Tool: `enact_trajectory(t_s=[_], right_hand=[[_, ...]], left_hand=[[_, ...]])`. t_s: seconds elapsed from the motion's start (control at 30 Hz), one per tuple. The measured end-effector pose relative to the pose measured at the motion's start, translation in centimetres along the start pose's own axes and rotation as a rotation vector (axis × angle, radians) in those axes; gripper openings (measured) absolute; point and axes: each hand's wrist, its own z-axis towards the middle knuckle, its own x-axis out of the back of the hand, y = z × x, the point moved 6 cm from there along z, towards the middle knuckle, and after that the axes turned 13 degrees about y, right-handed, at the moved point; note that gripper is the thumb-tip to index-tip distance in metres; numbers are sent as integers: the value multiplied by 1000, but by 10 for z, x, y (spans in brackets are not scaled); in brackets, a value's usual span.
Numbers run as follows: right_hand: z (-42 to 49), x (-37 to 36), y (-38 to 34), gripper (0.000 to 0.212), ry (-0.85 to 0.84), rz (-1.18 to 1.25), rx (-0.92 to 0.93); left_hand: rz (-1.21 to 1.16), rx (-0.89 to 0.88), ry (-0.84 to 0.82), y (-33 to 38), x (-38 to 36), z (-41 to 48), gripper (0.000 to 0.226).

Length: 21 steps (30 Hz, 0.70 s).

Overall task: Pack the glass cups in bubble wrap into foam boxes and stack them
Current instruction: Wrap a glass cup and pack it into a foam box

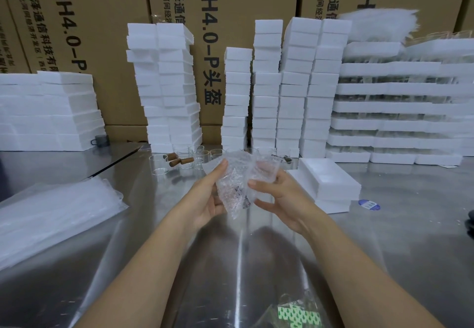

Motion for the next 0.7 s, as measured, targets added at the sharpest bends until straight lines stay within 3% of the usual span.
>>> enact_trajectory(t_s=[0.3,0.57,0.7], right_hand=[[-3,-8,-3,64,-38,-78,199],[-3,1,-11,58,172,-331,459],[-4,3,-3,65,245,-283,289]], left_hand=[[223,-39,-5,-6,1,3,77],[207,-36,166,-9,13,9,67],[174,-62,144,-6,13,8,67]])
